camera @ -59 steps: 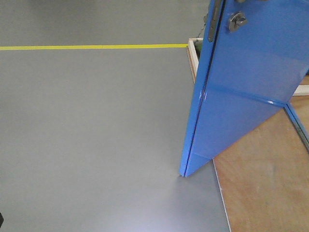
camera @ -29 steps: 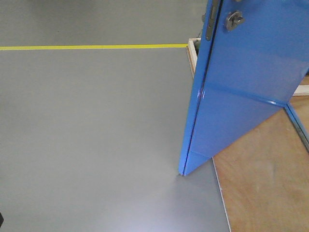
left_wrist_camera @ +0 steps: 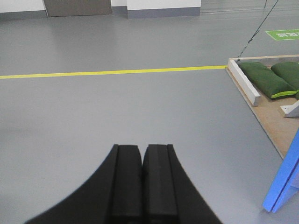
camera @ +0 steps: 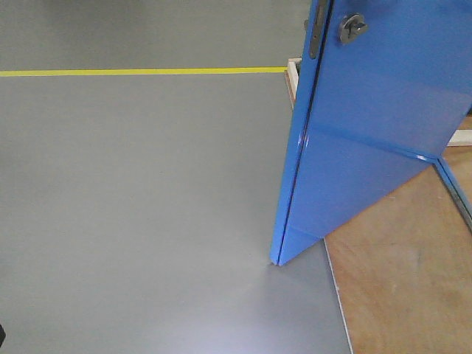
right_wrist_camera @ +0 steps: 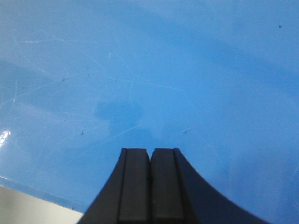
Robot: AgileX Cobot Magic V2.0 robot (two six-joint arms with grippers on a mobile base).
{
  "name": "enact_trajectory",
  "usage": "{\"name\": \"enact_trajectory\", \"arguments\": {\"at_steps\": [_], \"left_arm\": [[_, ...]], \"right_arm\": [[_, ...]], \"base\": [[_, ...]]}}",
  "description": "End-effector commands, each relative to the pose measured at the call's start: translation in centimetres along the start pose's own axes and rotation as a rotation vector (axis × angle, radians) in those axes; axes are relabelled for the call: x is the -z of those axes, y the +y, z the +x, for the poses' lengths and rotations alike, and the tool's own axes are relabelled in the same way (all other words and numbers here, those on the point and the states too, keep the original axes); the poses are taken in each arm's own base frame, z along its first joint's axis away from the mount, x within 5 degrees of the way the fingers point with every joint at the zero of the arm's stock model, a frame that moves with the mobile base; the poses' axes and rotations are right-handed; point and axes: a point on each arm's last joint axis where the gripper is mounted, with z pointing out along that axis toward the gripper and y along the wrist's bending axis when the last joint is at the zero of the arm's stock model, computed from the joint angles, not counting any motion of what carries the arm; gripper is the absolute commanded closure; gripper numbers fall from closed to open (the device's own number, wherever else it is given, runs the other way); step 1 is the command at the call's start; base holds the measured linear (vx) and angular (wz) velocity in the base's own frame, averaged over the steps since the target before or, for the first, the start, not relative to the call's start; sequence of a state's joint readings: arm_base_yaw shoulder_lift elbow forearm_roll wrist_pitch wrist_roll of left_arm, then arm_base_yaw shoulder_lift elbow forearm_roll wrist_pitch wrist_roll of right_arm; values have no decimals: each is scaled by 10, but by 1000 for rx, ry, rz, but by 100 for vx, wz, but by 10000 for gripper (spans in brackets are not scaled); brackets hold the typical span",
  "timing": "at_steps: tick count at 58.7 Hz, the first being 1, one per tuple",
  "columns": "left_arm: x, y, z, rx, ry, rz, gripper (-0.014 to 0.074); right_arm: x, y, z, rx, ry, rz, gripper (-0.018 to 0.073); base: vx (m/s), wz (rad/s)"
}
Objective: Move to blue door and open it
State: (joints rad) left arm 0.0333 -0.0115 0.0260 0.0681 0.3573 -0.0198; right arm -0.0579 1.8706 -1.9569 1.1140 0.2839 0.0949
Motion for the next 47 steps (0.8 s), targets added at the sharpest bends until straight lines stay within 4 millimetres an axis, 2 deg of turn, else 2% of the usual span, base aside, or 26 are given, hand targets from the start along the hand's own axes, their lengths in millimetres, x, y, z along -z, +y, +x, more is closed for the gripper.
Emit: {"name": "enact_trajectory", "arguments": {"at_steps": [1, 47], "left_arm": [[4, 0, -14, 9, -117, 4, 524], [4, 0, -14, 9, -117, 4, 524]], "right_arm": [[19, 34, -14, 17, -76, -82, 551], [19, 34, -14, 16, -77, -82, 551]], "base": [[0, 0], [2, 2]]}}
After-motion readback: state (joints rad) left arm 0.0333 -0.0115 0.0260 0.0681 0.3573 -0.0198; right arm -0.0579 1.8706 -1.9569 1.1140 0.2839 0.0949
